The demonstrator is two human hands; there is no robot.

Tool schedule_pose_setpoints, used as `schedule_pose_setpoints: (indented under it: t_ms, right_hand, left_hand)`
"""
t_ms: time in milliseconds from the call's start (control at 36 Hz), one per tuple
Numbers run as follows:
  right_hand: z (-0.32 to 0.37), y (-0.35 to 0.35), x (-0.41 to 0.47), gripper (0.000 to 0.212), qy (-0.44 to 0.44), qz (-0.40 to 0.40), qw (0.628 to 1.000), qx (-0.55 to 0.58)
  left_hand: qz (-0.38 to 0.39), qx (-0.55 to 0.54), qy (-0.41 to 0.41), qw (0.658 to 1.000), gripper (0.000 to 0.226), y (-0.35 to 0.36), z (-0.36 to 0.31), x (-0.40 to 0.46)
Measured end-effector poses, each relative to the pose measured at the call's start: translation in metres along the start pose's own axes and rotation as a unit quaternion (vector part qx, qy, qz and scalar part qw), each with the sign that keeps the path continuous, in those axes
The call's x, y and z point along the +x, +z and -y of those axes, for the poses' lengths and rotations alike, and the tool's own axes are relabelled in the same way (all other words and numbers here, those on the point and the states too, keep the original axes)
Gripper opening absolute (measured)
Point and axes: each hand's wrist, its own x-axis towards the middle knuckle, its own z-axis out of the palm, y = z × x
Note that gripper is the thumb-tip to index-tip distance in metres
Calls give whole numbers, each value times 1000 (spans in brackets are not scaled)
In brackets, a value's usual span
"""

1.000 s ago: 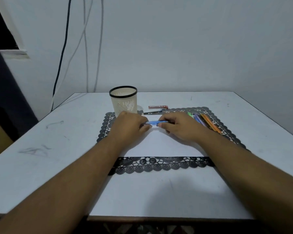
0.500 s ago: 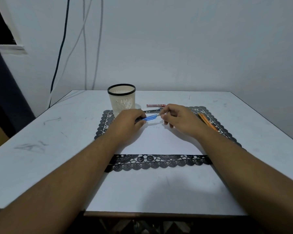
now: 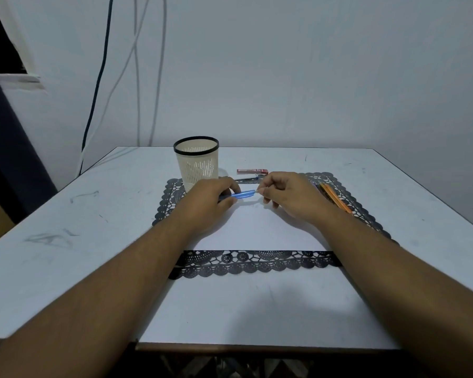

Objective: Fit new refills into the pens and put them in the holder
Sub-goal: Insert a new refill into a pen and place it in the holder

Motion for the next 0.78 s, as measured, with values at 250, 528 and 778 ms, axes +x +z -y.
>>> schedule_pose_setpoints:
  t_ms: [250, 528, 778]
  right_hand:
    - [-16, 5, 5, 9, 27, -48, 998, -7]
    - [-14, 24, 17, 8, -9, -38, 992, -124]
    - [-20, 17, 18, 15, -7, -58, 989, -134]
  left_hand:
    - [0, 6, -12, 1000, 14, -7, 10, 2]
    - [15, 58, 13, 998, 13, -19, 22, 5]
    - [27, -12, -7, 1000, 16, -20, 21, 2]
